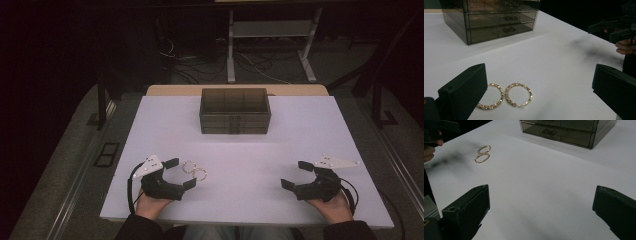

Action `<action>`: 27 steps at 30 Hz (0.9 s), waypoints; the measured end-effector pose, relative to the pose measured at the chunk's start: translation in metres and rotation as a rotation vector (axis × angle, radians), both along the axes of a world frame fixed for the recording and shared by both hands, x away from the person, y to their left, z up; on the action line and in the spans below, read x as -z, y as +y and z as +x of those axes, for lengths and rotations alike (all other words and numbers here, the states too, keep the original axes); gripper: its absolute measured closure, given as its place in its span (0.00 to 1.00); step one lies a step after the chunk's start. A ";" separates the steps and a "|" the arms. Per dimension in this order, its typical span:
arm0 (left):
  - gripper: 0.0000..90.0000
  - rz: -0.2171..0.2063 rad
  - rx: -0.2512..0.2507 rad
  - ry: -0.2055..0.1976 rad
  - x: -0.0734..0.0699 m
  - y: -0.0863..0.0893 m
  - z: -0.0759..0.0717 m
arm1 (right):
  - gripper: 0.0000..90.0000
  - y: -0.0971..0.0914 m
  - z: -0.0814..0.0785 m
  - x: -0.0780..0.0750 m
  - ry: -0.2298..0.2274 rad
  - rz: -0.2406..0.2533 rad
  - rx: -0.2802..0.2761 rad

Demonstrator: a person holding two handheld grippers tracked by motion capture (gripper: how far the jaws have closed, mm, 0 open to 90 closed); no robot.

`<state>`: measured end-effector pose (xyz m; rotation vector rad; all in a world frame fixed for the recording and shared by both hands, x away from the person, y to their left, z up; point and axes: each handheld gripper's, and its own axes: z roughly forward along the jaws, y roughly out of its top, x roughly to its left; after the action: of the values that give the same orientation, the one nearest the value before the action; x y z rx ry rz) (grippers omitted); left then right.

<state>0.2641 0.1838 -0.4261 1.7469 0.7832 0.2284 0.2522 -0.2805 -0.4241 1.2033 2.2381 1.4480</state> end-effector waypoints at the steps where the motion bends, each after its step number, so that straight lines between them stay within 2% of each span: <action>1: 0.00 0.000 0.000 0.000 0.000 0.000 0.000 | 0.01 0.000 0.000 0.000 -0.003 0.002 -0.001; 11: 0.00 0.015 0.009 0.003 0.001 -0.001 -0.001 | 0.01 0.002 -0.002 0.001 0.014 -0.022 -0.024; 27: 0.00 0.028 0.016 0.010 0.002 -0.003 0.000 | 0.01 0.002 -0.002 0.001 0.020 -0.021 -0.040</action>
<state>0.2645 0.1813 -0.4281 1.7809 0.7766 0.2210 0.2499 -0.2782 -0.4250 1.1784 2.2977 1.4292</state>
